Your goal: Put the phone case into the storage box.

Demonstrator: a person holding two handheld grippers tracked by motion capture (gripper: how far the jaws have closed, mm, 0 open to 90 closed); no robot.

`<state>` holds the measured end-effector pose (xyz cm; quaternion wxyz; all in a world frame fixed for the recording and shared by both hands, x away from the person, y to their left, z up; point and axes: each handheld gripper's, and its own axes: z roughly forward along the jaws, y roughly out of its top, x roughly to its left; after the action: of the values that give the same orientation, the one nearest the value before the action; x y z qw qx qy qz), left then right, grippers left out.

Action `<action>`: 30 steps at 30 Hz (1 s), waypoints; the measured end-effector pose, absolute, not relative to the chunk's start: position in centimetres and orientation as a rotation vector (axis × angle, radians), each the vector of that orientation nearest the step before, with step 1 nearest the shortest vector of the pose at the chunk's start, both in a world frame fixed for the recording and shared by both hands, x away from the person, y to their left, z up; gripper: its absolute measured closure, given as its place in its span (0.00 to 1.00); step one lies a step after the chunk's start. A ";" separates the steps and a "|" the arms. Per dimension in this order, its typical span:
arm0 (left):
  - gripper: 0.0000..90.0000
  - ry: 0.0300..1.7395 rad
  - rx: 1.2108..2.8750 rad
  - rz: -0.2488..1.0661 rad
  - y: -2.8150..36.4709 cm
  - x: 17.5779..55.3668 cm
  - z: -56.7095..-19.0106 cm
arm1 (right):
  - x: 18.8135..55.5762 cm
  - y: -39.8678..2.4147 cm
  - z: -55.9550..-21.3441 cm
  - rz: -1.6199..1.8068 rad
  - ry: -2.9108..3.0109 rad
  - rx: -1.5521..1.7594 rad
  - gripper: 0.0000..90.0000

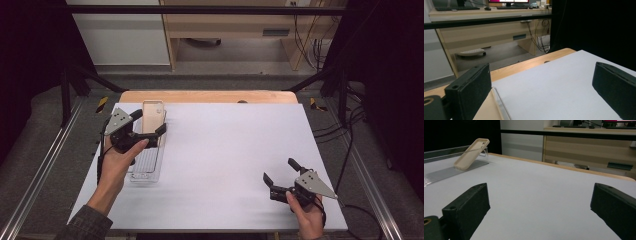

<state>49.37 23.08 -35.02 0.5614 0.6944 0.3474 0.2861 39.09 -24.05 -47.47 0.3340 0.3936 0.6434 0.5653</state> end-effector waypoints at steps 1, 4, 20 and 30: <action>0.02 0.813 1.634 0.672 23.1 49.2 -35.0 | 39.1 -24.0 -47.5 1.475 1.680 1.027 0.03; 0.02 0.800 1.627 0.678 23.2 48.7 -34.9 | 39.1 -24.0 -47.5 1.475 1.682 1.026 0.03; 0.02 0.776 1.582 0.678 24.4 46.7 -34.8 | 39.1 -24.0 -47.5 1.474 1.683 1.024 0.03; 0.02 0.778 1.555 0.696 25.5 45.9 -34.9 | 39.1 -23.9 -47.5 1.473 1.685 1.025 0.03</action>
<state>45.93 25.46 -34.92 0.5926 0.6689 0.3344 0.2994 39.05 -23.94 -47.48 0.3335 0.3924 0.6454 0.5641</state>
